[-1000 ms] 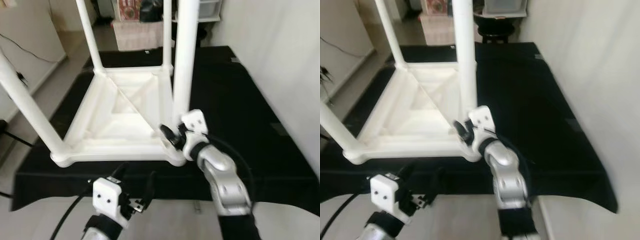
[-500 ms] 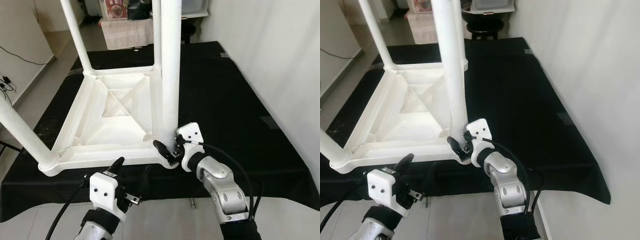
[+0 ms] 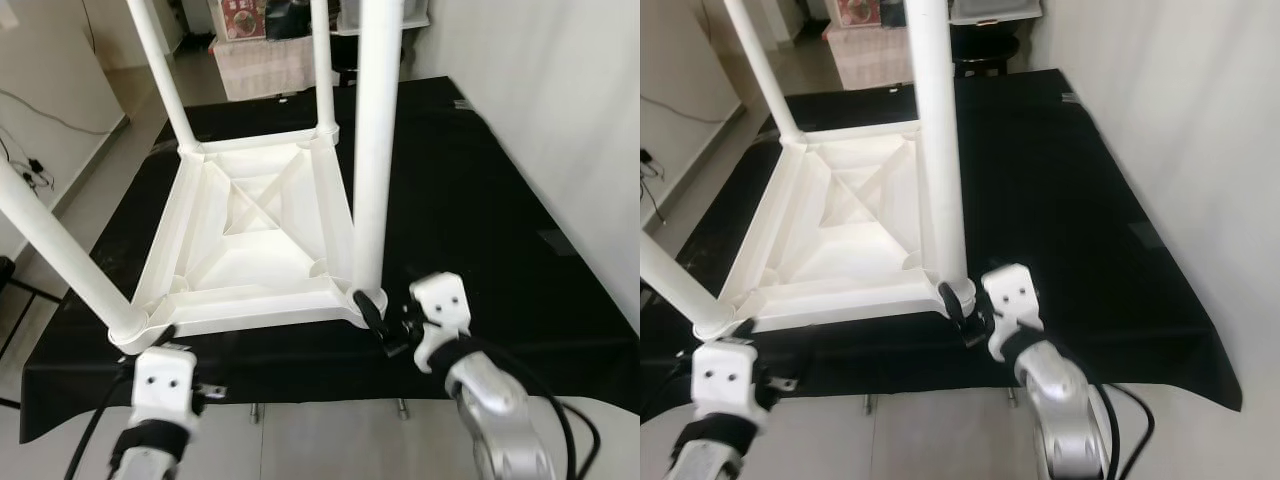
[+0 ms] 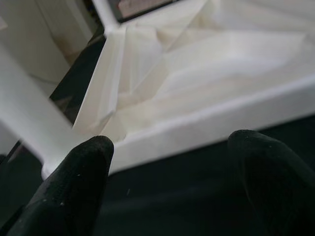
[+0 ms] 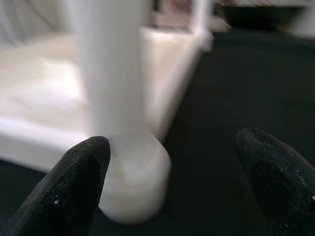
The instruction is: Building children table
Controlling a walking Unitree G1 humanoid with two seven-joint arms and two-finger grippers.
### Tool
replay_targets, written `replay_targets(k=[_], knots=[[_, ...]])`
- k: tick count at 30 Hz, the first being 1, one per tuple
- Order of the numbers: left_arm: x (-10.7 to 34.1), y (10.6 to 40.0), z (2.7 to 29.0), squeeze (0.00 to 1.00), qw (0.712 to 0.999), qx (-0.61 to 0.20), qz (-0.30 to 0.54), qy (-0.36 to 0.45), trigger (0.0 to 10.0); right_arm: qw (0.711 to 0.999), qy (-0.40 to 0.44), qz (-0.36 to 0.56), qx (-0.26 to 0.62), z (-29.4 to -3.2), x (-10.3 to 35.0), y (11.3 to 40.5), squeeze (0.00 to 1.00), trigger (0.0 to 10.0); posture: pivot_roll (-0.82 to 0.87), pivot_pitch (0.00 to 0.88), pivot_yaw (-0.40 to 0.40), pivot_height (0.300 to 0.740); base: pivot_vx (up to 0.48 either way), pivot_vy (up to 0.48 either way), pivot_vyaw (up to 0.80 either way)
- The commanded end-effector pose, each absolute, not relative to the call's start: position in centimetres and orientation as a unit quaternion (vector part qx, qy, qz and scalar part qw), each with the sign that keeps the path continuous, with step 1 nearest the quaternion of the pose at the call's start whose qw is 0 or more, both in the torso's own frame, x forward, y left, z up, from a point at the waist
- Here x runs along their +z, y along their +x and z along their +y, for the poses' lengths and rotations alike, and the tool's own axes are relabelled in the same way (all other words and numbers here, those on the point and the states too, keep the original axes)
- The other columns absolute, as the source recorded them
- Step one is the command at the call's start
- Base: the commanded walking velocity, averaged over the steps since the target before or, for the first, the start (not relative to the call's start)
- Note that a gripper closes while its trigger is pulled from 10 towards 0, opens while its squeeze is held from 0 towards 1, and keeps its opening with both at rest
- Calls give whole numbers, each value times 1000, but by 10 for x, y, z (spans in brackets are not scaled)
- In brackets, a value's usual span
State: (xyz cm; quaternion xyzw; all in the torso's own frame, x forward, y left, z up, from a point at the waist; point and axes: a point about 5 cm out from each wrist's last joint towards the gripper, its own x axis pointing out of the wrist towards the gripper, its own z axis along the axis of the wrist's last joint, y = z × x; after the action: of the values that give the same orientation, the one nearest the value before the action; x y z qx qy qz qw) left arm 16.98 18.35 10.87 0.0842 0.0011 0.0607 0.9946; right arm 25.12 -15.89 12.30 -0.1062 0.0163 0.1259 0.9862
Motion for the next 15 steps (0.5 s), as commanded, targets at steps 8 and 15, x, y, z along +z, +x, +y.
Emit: replay_targets(k=[8,15], knots=[[104,171,184,0,994,76,8,81,10000,988,-112,22,103,-164,123,254,0,10000,-29,79,115,740,0,0,0],[103,174,185,0,994,89,0,61,10000,987,-123,32,103,-163,119,255,0,10000,-22,83,101,740,0,0,0]])
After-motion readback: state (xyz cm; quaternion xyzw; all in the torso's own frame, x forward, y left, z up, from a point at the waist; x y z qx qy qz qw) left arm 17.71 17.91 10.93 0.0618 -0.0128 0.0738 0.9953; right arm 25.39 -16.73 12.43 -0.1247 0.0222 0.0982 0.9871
